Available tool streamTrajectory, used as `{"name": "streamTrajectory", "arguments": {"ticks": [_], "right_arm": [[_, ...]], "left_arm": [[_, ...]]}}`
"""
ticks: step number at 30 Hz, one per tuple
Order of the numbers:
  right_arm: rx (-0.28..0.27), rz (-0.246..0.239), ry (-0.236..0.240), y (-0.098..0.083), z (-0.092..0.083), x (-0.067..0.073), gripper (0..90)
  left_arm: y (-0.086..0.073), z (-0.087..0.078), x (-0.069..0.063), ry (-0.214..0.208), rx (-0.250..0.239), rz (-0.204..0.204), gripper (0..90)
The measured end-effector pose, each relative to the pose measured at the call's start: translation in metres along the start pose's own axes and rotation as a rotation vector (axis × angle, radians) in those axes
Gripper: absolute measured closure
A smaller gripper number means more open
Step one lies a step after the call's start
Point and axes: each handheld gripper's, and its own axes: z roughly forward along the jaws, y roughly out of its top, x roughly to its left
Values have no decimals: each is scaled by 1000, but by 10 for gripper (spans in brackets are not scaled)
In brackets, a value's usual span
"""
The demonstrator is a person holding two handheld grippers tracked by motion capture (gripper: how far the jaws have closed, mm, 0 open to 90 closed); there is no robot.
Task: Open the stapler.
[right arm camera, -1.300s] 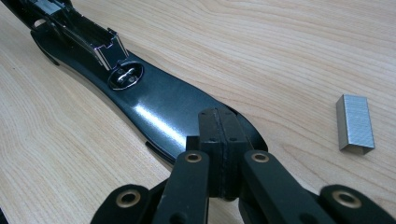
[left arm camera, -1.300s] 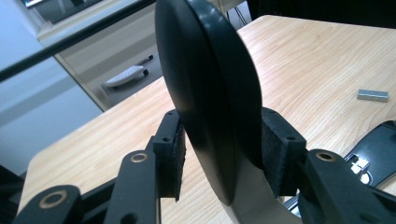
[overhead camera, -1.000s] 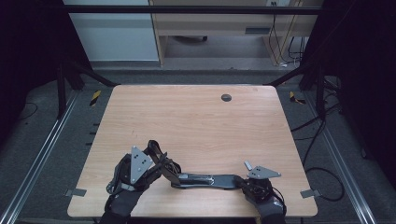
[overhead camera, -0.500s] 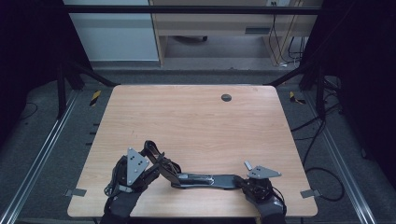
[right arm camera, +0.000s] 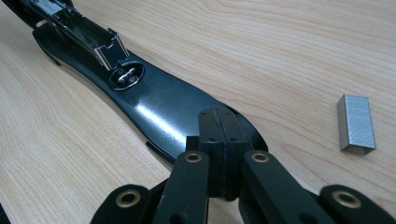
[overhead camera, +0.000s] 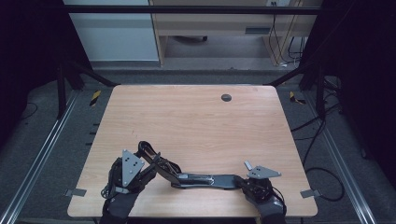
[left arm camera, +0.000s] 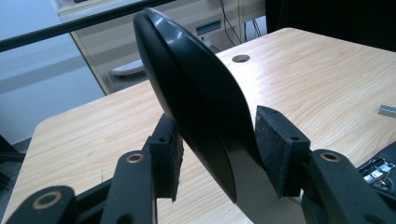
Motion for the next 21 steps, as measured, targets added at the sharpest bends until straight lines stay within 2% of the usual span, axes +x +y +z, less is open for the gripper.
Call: {"name": "streamTrajectory", "arguments": {"ticks": [9,21], "right_arm": [[-2,3,1,0,0,0,900],[-1,1,3,0,0,0,900]], "left_arm": [[-7,-2,8,5,12,-42,517],[-13,-4,13,13,5,-62,508]]}}
